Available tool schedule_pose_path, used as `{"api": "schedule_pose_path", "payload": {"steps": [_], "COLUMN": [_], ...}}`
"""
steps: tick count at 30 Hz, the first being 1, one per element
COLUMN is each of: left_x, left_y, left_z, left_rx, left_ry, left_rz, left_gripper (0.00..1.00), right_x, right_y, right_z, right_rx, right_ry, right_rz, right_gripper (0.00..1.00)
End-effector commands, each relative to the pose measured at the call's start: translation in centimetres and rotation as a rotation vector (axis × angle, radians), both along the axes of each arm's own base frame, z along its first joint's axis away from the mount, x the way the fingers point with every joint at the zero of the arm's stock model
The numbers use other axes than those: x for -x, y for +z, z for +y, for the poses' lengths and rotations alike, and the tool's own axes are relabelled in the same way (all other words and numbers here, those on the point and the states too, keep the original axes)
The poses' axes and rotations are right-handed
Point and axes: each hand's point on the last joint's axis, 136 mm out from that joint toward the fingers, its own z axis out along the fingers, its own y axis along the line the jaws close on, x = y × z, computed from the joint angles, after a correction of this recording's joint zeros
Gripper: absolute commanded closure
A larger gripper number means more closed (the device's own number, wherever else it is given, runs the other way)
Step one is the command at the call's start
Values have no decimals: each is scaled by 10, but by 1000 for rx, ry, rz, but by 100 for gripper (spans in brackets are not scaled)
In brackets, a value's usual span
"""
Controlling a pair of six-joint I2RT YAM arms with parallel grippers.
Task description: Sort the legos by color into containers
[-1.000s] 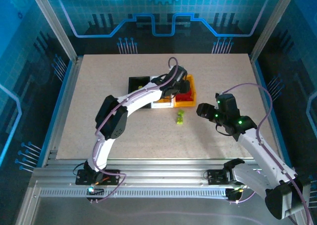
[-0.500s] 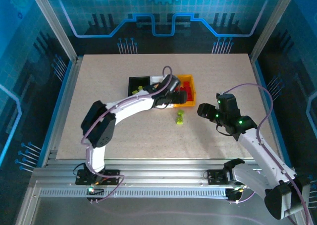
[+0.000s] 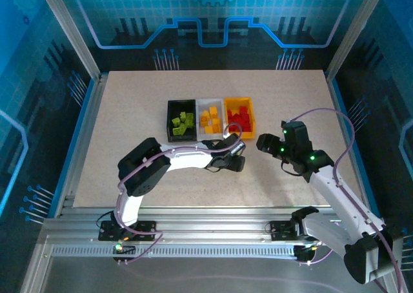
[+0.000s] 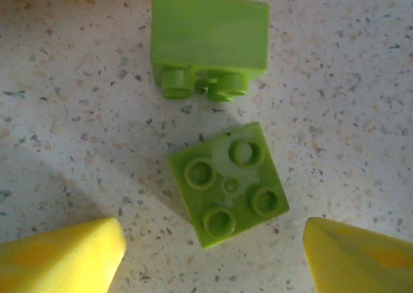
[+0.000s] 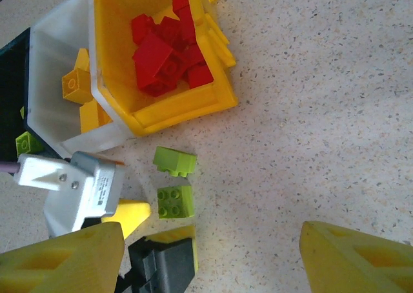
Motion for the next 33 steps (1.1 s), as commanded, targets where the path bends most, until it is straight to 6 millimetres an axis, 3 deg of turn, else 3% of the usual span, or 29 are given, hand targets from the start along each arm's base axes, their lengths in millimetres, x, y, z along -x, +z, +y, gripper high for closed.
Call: {"api": "schedule_pose_path", "payload": {"steps": [1,5,11,15,18,22,26,30,33], "left_x": [-22,-27,-23,-14,-9,-13,-31,-62,-89], "left_y": [4,-5,-3,10,31,67,97,102,100], "left_z": [-9,-14,-10,0,15,51,108,164,192], "left_rx": [-19,-31,-31,-19,9,66,58,36,32], "left_ry": [2,-2,5,21,52,147,271,429,526], "left_rz": [-77,-74,-62,-58,-74,-103,-179,-195,-205], "left_gripper": [28,36,56,63,65,65,64,64,64], "right_x": [2,3,3,2,0,-1,-2,-3,-3], "right_y": [4,2,2,2,1,-1,-6,-10,-12], "right_z": [-7,-7,-9,-9,-8,-6,-5,-4,-3], "right_rx": [-4,-3,-2,-6,-11,-21,-30,-35,-33], "right_ry": [-23,-22,-28,-31,-30,-27,-26,-28,-27], "right_rz": [-10,-7,-9,-9,-9,-5,1,10,16], "right_gripper": [26,26,26,26,26,26,26,26,26]}}
